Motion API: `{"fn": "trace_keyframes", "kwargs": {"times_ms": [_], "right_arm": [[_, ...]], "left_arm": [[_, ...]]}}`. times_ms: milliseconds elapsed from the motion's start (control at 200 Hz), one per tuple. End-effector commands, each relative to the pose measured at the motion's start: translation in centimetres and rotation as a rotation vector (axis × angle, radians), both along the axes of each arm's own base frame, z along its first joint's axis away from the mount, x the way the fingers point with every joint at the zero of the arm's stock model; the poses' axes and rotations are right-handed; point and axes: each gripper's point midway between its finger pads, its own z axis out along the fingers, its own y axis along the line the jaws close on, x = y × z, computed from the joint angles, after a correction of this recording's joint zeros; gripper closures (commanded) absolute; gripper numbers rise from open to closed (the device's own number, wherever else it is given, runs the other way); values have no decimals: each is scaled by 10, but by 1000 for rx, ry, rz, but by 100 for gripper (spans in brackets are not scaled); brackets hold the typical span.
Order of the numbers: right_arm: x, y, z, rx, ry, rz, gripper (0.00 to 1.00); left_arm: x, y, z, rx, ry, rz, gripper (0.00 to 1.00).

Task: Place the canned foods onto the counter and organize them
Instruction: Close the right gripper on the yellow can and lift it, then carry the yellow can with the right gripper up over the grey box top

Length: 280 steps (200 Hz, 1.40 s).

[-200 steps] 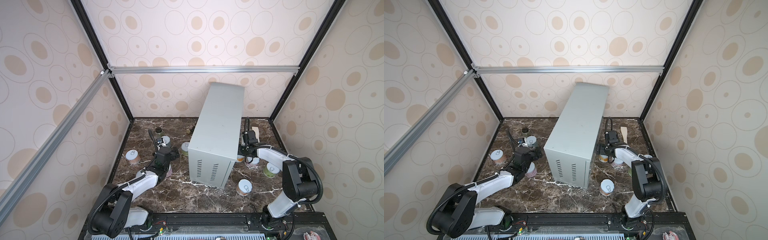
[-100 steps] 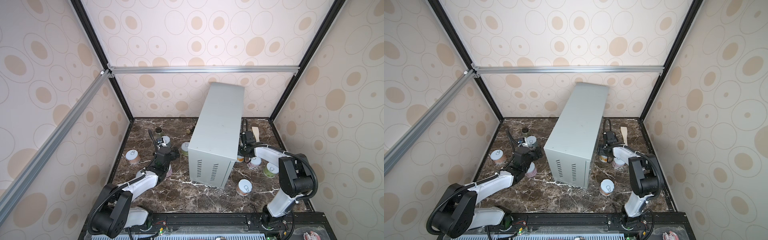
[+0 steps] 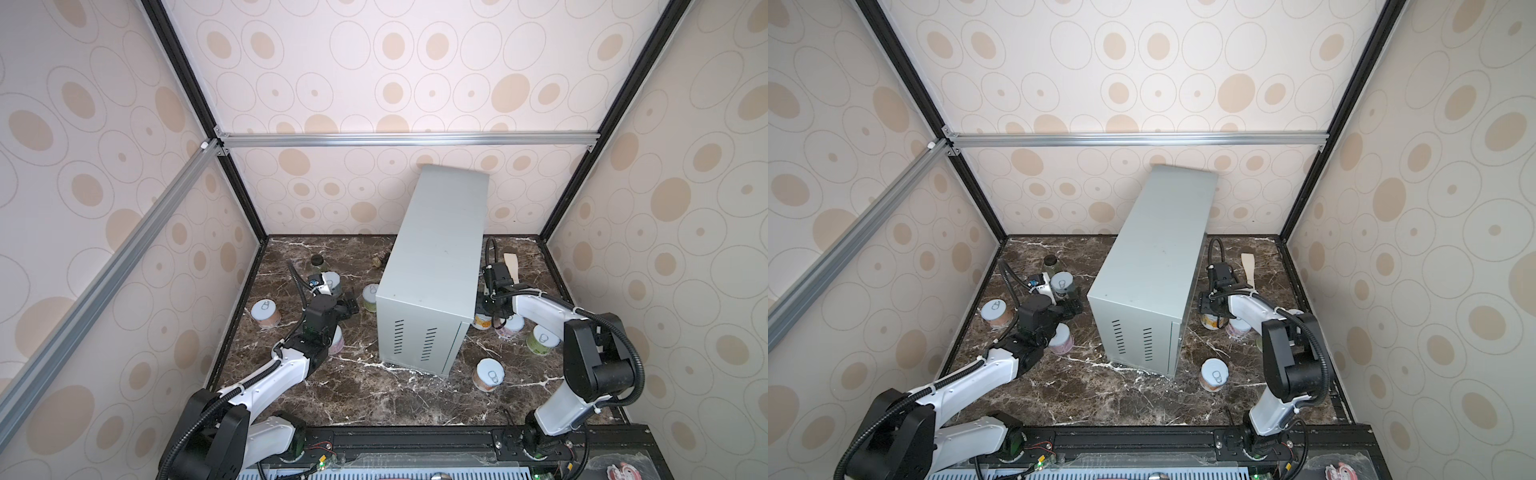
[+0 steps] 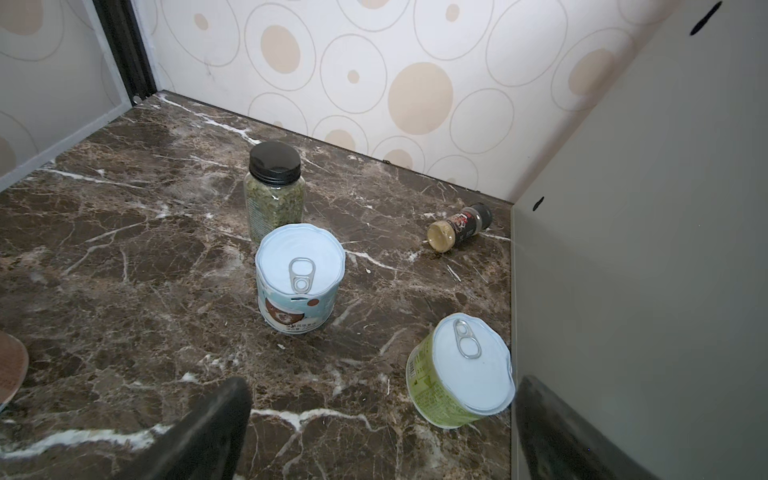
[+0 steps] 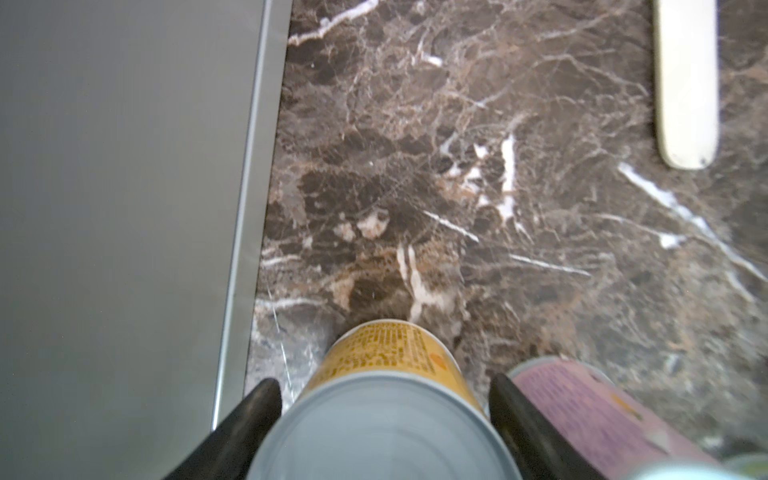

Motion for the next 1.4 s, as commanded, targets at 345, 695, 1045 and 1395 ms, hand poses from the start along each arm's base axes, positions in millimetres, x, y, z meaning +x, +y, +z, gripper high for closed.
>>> {"fn": "trace_keyframes", "kwargs": {"times_ms": [345, 695, 1045, 1395], "right_arm": [[-33, -7, 101, 27, -130, 6, 43], [-74, -14, 190, 41, -264, 43, 45], [-117, -12, 255, 81, -334, 115, 46], [-142, 0, 308, 140, -379, 208, 50]], "left_arm": [[-29, -11, 51, -98, -20, -101, 1], [-51, -10, 92, -58, 8, -158, 1], [-72, 4, 136, 83, 27, -180, 1], [-79, -12, 176, 93, 10, -291, 1]]}}
